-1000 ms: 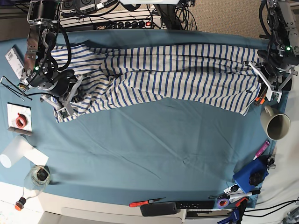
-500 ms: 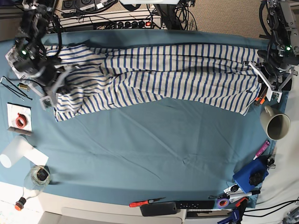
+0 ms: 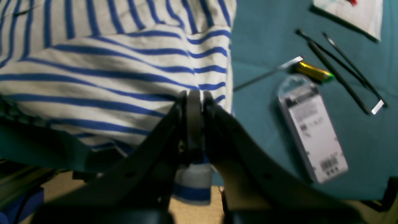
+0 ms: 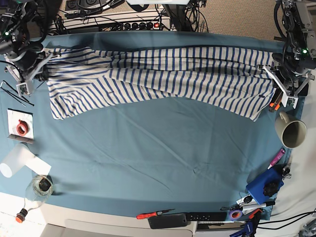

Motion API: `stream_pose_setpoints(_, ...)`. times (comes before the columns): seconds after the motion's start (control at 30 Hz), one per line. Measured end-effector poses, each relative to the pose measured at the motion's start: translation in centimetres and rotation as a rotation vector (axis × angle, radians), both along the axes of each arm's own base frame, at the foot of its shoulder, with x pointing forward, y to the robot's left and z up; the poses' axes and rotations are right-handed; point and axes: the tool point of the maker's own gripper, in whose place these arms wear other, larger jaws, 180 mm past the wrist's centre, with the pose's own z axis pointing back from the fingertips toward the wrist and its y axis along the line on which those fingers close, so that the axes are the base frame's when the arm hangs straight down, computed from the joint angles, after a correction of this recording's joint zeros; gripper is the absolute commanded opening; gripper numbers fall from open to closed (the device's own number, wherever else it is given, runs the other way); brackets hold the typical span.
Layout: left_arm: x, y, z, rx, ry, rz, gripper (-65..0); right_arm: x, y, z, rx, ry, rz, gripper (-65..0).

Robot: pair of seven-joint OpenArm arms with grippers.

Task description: Fold the T-shirt properly

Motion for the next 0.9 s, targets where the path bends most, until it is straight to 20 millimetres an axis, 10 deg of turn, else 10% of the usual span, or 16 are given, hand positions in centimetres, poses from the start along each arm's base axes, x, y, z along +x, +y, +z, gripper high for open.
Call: stream_pose_setpoints(0.9,-3.5,0.1,-2.1,0.002,0.121,0.003,-65.0,-1.0,-1.7,-0.6,-0.079,0.048,-0.053,-65.0)
